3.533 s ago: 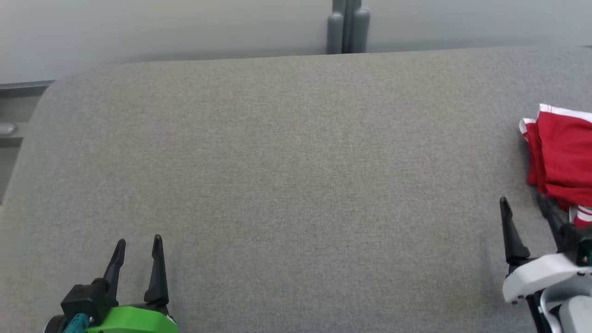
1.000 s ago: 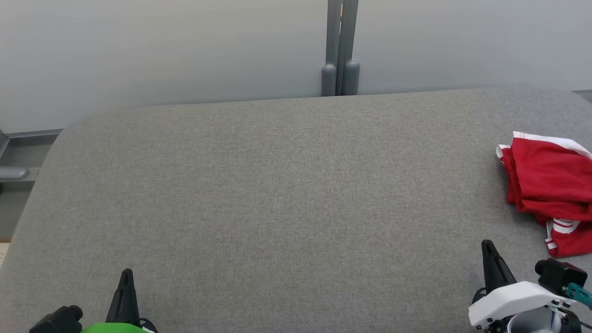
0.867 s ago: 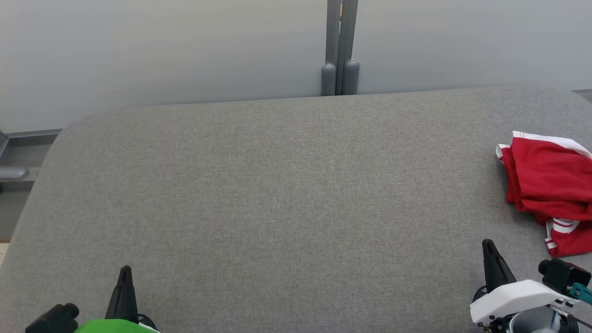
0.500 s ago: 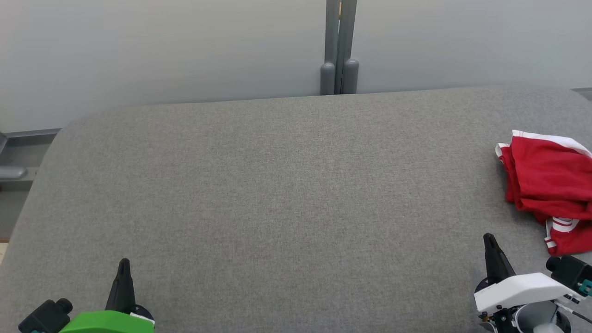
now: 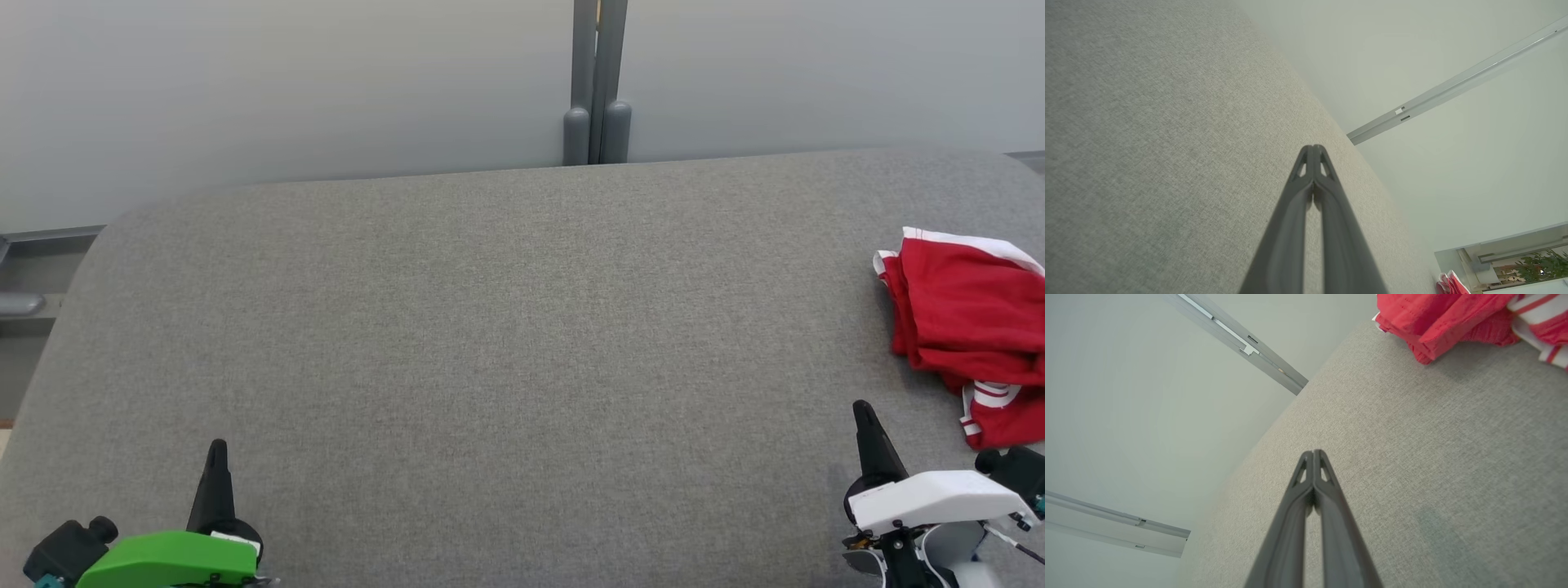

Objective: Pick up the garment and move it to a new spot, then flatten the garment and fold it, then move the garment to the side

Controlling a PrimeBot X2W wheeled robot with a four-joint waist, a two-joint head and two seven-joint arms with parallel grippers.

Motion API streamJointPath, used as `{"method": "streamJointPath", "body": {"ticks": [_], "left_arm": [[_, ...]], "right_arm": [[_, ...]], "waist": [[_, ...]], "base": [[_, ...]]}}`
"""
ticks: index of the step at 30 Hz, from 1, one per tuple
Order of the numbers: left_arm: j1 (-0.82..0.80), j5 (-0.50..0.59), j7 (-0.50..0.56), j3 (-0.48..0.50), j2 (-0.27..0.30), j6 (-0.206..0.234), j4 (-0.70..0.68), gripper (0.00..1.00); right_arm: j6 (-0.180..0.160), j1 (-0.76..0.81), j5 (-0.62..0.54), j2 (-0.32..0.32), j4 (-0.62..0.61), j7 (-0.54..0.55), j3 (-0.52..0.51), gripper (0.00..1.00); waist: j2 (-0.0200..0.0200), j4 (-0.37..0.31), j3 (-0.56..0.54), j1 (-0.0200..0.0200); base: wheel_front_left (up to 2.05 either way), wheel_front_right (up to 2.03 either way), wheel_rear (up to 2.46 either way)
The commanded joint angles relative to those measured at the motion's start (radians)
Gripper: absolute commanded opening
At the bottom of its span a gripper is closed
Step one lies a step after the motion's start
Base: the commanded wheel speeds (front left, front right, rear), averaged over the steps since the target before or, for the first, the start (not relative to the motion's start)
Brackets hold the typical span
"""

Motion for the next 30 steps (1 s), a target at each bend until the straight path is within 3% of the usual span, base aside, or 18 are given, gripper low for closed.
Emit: {"method": "streamJointPath", "body": {"ticks": [1,30], "left_arm": [[-0.031,-0.038,0.009,0.009,-0.001,-0.002,-0.016,0.0],[-0.078,-0.301,0.084,0.025,-0.009,-0.002,-0.023,0.0]], "right_arm": [[0.0,-0.023,0.044,-0.005,-0.016,0.01,-0.004,0.0],[0.0,-0.049,0.366,-0.003,-0.034,0.084,-0.01,0.0]], "waist": [[0.0,0.0,0.001,0.0],[0.0,-0.007,0.008,0.0]], "base": [[0.0,0.0,0.0],[0.0,0.0,0.0]]}}
